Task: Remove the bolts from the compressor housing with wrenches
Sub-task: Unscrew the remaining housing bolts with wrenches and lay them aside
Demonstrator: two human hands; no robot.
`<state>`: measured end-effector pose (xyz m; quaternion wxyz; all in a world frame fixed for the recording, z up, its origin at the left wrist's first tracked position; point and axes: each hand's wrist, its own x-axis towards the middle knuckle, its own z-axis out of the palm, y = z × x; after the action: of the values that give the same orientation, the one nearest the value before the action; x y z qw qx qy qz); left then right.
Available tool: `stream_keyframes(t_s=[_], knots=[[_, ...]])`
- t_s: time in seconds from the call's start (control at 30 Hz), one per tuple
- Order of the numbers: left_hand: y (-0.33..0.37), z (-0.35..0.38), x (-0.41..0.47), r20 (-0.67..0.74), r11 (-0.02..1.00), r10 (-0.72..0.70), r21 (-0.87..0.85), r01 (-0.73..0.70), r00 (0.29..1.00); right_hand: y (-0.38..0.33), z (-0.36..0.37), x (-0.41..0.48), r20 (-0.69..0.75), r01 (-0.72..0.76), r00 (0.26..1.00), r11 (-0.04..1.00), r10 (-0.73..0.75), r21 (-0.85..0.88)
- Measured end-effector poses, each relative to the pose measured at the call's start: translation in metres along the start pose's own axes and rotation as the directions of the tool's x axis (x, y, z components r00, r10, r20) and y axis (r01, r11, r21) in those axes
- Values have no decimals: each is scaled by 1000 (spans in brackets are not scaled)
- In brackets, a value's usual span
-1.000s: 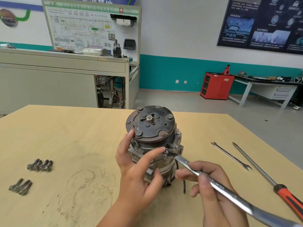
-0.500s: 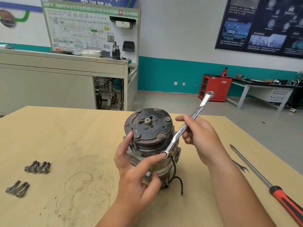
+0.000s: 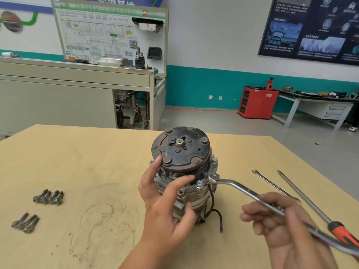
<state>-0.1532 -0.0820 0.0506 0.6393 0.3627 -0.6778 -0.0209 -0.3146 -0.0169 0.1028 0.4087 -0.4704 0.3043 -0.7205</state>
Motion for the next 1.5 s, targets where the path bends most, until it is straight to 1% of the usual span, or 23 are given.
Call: stream_keyframes(t_s=[0.1, 0.17, 0.27, 0.33, 0.37, 0.43, 0.5, 0.53, 0.57, 0.63, 0.73, 0.77, 0.8, 0.9, 1.0, 1.07, 1.13, 1.2, 1.3, 1.37, 1.4, 1.43, 1.5], knots=[[0, 0, 1, -4, 1000, 5, 11, -5, 1000, 6, 9, -16, 17, -36, 999, 994, 38, -106], [0, -1, 0, -5, 1000, 2, 7, -2, 1000, 9, 13, -23, 37, -63, 997, 988, 68, -140], [0, 0, 0, 4, 1000, 6, 8, -6, 1000, 11, 16, -28, 106, -60, 991, 970, 87, -235], [-1, 0, -1, 4, 1000, 12, 15, -12, 1000, 11, 12, -30, 147, -138, 973, 960, 177, -244], [-1, 1, -1, 1, 1000, 13, 16, -13, 1000, 11, 12, -31, 121, -169, 972, 958, 201, -234], [-1, 1, -1, -2, 1000, 14, 12, -14, 1000, 9, 14, -28, 174, -90, 974, 956, 143, -280], [-2, 1, -1, -3, 1000, 11, 12, -11, 1000, 12, 10, -29, 182, -113, 969, 953, 169, -283], [-2, 1, -1, -2, 1000, 10, 12, -10, 1000, 13, 9, -35, 185, -116, 966, 940, 183, -320], [-2, 1, -1, -2, 1000, 9, 11, -9, 1000, 11, 14, -33, 190, -80, 969, 931, 155, -356], [-2, 1, -1, -2, 1000, 13, 13, -13, 1000, 14, 15, -31, 187, 45, 981, 898, 43, -438], [-2, 1, -2, 12, 999, 27, 34, -27, 1000, 8, 17, -31, 224, 170, 973, 848, -62, -503], [-2, 1, -2, 15, 999, 30, 41, -31, 999, 7, 17, -29, 221, 185, 972, 840, -80, -510], [-3, 1, -2, 15, 998, 33, 44, -34, 999, 7, 14, -27, 225, 192, 970, 842, -86, -505], [-4, 1, -1, -2, 999, 40, 38, -39, 999, 0, 16, -20, 184, 133, 981, 882, -53, -452], [-3, 1, -1, -4, 999, 31, 34, -31, 1000, 0, 12, -3, 135, 76, 990, 954, -38, -289], [-2, 2, -1, -8, 999, 25, 25, -24, 1000, 4, 13, 18, 59, 63, 997, 973, -51, -221], [-1, 2, -1, -11, 1000, 14, 12, -14, 1000, 15, 15, 46, -33, -11, 999, 984, 5, -175], [0, 2, -1, -8, 1000, 8, 4, -8, 1000, 26, 22, 75, -52, -75, 997, 965, 64, -250], [0, 2, -1, -3, 1000, 6, 7, -6, 1000, 33, 34, 104, 17, -80, 995, 908, 96, -412], [0, 2, -1, -2, 1000, 11, 10, -11, 1000, 28, 39, 110, 80, -73, 990, 913, 115, -400], [-1, 2, -1, 0, 1000, 15, 10, -15, 1000, 24, 40, 110, 107, -70, 988, 947, 108, -313], [-1, 2, -2, 1, 1000, 19, 8, -19, 1000, 16, 40, 107, 115, -73, 989, 983, 93, -169], [-2, 2, -2, 1, 1000, 16, 0, -16, 1000, 1, 35, 96, 80, -57, 996, 991, 48, 119]])
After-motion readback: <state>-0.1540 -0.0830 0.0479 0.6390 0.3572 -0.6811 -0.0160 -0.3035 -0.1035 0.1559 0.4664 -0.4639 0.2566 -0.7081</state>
